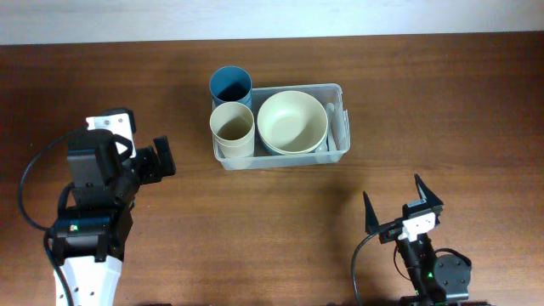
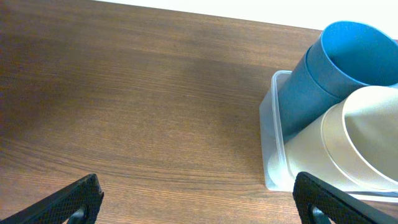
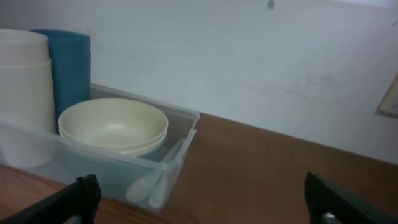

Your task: Pack container

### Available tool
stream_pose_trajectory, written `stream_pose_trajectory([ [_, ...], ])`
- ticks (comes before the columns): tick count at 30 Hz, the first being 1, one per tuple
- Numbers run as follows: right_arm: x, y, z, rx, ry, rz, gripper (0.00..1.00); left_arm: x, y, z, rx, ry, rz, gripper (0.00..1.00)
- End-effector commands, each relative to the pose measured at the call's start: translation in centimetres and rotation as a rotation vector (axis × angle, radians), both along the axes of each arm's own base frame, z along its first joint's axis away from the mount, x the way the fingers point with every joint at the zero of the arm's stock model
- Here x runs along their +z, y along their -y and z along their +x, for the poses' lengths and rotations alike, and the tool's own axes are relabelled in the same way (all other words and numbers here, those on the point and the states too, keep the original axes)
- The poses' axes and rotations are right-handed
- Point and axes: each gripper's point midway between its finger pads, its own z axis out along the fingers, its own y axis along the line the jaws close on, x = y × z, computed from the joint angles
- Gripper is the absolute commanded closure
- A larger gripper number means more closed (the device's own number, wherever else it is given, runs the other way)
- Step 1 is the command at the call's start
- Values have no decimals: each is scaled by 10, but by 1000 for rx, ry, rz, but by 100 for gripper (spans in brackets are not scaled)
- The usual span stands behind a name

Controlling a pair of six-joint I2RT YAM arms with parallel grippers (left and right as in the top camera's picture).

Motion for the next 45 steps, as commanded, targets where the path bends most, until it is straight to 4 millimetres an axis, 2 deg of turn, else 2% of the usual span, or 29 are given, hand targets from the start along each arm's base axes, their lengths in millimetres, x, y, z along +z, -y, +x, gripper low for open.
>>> stream_pose_trajectory([
  [1,-18,-3,-2,18,-67,-11,1,0,1,0,-18,0,7,0],
  [34,-16,-4,-2,19,-59,-11,1,-1,1,0,-18,-4,7,0],
  [38,-16,-4,-2,19,-59,-11,1,-11,1,-10,-18,-57,3,0],
  [42,-16,-4,-2,19,-59,-11,1,3,4,-28,-26,15,2,0],
  [45,-16,-4,-2,19,-59,-11,1,11,6,-48,-46,132,29,0],
])
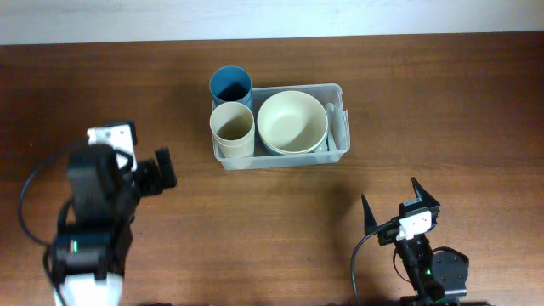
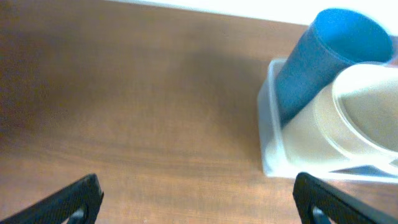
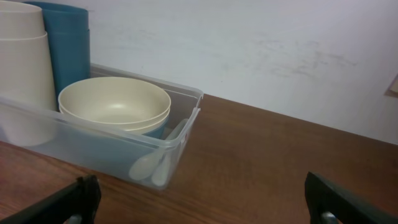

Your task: Pack container

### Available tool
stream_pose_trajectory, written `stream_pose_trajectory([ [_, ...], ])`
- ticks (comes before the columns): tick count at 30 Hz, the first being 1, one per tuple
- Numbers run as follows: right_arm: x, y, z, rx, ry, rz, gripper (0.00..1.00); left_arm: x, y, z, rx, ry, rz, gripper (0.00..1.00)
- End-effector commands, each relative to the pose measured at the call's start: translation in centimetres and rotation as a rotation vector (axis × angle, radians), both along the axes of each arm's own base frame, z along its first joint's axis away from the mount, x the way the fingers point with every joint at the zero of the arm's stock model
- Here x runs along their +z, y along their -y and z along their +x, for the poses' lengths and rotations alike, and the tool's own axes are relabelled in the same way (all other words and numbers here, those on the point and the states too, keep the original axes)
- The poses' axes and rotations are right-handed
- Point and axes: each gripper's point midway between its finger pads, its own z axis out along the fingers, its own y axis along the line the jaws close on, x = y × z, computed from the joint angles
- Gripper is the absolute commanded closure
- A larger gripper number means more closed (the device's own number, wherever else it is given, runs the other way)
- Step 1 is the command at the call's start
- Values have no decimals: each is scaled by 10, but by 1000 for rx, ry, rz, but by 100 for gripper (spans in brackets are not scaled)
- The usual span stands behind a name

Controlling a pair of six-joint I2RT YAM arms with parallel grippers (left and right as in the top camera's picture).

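Note:
A clear plastic container (image 1: 339, 92) stands at the table's middle back. Inside it are a cream bowl (image 1: 292, 121) stacked on another, a cream cup (image 1: 232, 128), a blue cup (image 1: 230, 86) and white spoons (image 3: 155, 167) along the right wall. The left gripper (image 1: 158, 172) hovers open to the container's left, nothing between its fingers; its wrist view shows the blue cup (image 2: 323, 62) and cream cup (image 2: 354, 118) at the right. Near the front edge the right gripper (image 1: 391, 208) stands open and empty, facing the container (image 3: 180, 140).
Brown wooden table (image 1: 442, 102) runs to a white wall (image 3: 249, 43) behind it. The left arm's body (image 1: 89, 229) fills the front left corner, the right arm's base (image 1: 433, 268) the front right.
The left arm has drawn back a little toward the front, its gripper slightly farther from the container. The right gripper sits a bit lower and nearer the front edge. Both stay open.

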Motion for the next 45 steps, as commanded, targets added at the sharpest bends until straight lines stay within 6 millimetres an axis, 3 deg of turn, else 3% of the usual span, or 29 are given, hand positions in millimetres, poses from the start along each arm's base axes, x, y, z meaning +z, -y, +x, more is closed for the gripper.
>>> stream_pose_trajectory([
  [1,-1,-4,-1,19,2,2,1,10,4,-26,-42,131,33,0],
  [8,-1,-4,-1,19,2,2,1,6,12,-58,-70,385,39,0],
  [14,-1,-4,-1,19,2,2,1,9,17,-52,-95,562,47,0],
  [21,-1,-4,-1,19,2,2,1,-5,21,-51,-119,671,51,0],
  [35,-1,-4,-1,19,2,2,1,-10,29,-61,-148,751,49,0],
  [39,-1,-4,-1,19,2,2,1,-26,29,-58,-148,720,46,0],
  [45,-1,-4,-1,19,2,2,1,-78,24,-51,-122,582,42,0],
])
